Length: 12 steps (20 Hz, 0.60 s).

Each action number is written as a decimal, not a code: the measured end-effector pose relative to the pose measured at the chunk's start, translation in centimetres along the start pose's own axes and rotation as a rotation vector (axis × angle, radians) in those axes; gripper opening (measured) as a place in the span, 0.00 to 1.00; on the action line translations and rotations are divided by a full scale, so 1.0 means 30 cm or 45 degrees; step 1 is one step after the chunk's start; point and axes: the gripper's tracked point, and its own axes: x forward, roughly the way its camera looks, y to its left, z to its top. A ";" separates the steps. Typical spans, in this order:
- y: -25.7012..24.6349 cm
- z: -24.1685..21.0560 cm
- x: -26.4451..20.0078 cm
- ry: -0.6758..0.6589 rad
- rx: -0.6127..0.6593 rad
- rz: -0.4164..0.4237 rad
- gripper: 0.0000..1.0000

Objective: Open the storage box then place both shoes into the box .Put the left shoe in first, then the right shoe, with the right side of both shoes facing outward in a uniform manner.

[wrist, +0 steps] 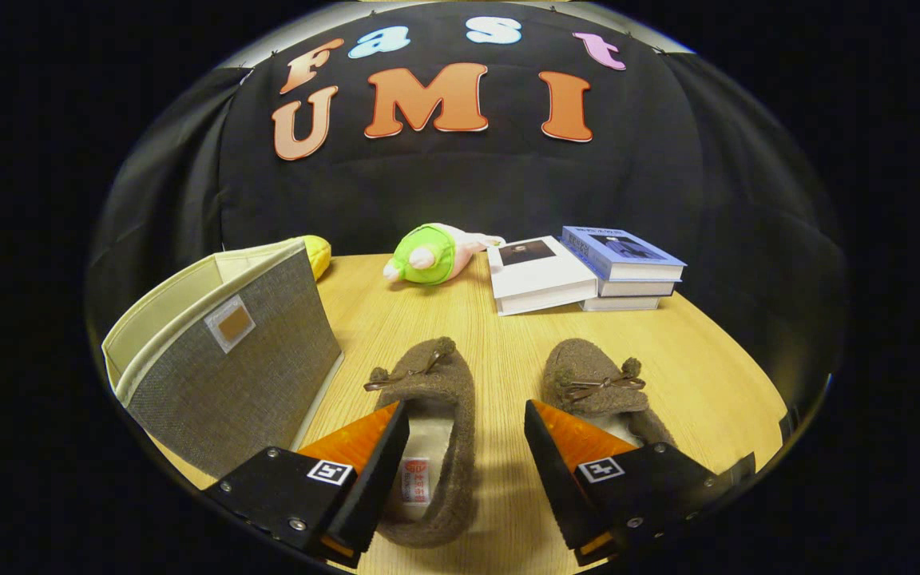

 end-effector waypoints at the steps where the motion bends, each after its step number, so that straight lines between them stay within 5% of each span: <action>1: -0.012 -0.012 0.019 0.021 0.008 -0.020 0.84; 12: -0.013 -0.111 0.086 0.224 -0.015 -0.038 0.55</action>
